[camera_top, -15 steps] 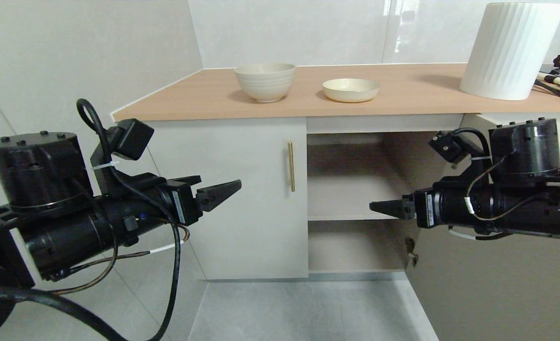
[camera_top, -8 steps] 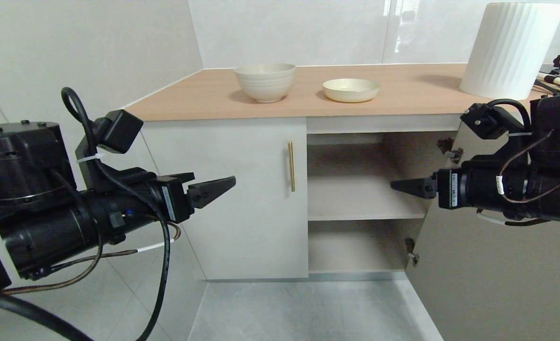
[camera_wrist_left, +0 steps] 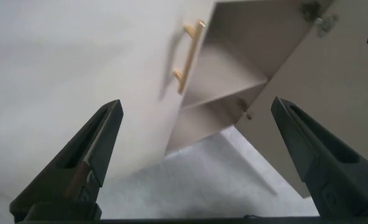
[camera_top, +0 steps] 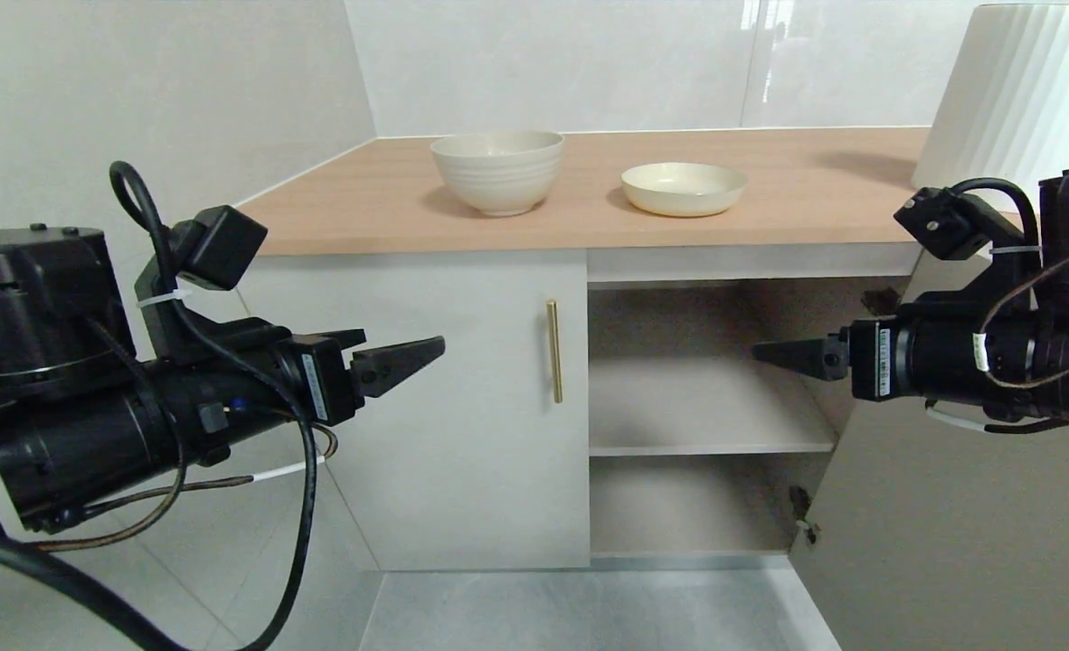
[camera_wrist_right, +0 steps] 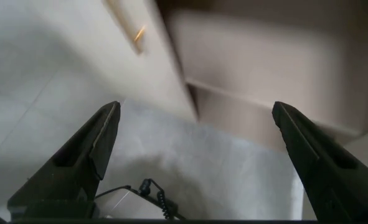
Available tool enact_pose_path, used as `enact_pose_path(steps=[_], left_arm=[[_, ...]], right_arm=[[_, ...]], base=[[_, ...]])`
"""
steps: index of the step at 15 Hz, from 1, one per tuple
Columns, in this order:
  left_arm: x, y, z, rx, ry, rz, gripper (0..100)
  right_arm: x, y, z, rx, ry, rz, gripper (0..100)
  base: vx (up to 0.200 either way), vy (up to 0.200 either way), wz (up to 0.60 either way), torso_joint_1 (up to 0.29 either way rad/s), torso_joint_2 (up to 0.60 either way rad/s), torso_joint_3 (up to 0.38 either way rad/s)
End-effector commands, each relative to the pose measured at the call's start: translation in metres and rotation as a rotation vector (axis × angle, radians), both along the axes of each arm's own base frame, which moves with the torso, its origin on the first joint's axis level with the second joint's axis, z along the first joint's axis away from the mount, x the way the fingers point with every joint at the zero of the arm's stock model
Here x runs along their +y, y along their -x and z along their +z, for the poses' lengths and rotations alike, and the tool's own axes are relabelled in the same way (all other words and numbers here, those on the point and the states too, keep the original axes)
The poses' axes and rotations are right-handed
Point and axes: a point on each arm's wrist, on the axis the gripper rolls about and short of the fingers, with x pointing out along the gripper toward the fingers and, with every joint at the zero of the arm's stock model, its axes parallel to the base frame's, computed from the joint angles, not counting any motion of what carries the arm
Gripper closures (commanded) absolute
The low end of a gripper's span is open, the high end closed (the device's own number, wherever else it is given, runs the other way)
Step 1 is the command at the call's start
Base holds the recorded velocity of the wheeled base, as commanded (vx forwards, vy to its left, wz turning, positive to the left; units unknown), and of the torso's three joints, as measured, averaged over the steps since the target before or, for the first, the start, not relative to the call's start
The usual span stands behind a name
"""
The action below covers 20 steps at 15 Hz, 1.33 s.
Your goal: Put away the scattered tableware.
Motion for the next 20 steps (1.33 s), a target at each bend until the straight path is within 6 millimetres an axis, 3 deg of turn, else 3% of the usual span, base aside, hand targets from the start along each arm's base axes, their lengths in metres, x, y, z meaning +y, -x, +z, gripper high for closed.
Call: enact_pose_path(steps=[1, 5, 9, 20], left_arm=[[0.0, -0.001, -0.001, 0.004, -0.001, 0.001, 0], [0.0, -0.001, -0.001, 0.001, -0.006, 0.001, 0], [0.004, 0.009, 0.006, -0.03, -0.018, -0.003, 0], [0.003, 0.007, 0.004, -0.013, -0.024, -0.006, 0]], right_arm=[[0.0, 0.001, 0.001, -0.004, -0.003, 0.002, 0], [-0.003, 0.007, 0.003, -0.009, -0.02, 0.03, 0], [-0.009, 0.021, 0.009, -0.041, -0.033, 0.049, 0], [-0.005, 0.024, 0.007, -0.043, -0.017, 0.073, 0]], base=[[0.2, 0.0, 0.0, -0.002, 0.0, 0.007], [0.2, 0.0, 0.0, -0.001, 0.0, 0.001], [0.0, 0.0, 0.0, 0.0, 0.0, 0.0], [0.0, 0.0, 0.0, 0.021, -0.07, -0.044]])
